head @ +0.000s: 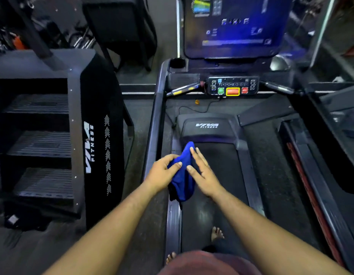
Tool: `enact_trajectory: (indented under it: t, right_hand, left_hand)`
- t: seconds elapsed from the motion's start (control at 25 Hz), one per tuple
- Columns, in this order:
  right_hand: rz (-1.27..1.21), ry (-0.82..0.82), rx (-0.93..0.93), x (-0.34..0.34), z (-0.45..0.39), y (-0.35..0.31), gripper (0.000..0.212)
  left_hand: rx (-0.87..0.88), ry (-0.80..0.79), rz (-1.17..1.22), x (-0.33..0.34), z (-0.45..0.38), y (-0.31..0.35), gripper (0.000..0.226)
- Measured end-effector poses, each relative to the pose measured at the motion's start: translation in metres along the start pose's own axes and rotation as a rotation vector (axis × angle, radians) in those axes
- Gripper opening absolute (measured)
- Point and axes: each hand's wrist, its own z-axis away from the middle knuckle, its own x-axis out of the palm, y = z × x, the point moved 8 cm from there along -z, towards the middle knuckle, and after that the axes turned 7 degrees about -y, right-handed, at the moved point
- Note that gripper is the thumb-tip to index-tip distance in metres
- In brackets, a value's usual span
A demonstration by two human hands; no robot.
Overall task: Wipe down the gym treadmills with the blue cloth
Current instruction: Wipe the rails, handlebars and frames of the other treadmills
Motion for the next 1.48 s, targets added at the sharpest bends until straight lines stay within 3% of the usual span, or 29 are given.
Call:
enact_trajectory:
  t: [0.2, 0.32, 0.44, 0.56, 0.68, 0.8, 1.0, 1.24, 1.48]
  right_hand:
    - [-0.314, 0.126, 0.081, -0.106, -0.015, 0.020, 0.068]
    - [-0.412, 0.244, 0.082, -0.183, -0.032, 0.040, 0.046]
    - [-0.504, 0.361, 0.082, -0.239, -0.045, 0.054, 0.039]
    - [-0.513, 0.425, 0.094, -0.294, -0.054, 0.063, 0.023]
    - [-0.402, 0.530, 0.099, -0.348, -0.065, 0.071, 0.017]
    - [-0.266, 0.684, 0.147, -0.396, -0.070, 0.090, 0.023]
    - [-0.178, 0.859, 0.216, -0.456, -0.102, 0.128, 0.034]
    - [-0.098, 0.992, 0.311, -0.499, -0.151, 0.153, 0.037]
    - [0.087, 1.058, 0.438, -0.551, -0.195, 0.152, 0.042]
  left_hand:
    - [0.079, -0.215, 0.078, 0.047, -0.064, 0.067, 0.022]
    - [0.120, -0.150, 0.070, 0.070, -0.119, 0.109, 0.033]
    - [-0.010, -0.035, 0.239, 0.087, -0.161, 0.121, 0.053]
    - [-0.112, -0.145, 0.344, 0.128, -0.206, 0.130, 0.045]
    - [-0.075, -0.142, 0.252, 0.148, -0.259, 0.154, 0.028]
    - [0.006, -0.079, 0.095, 0.159, -0.314, 0.183, 0.026]
    - [0.175, -0.105, -0.183, 0.185, -0.414, 0.216, 0.017]
    - [0.298, -0.152, -0.428, 0.196, -0.515, 0.239, 0.026]
    - [0.336, -0.220, -0.528, 0.211, -0.593, 0.270, 0.020]
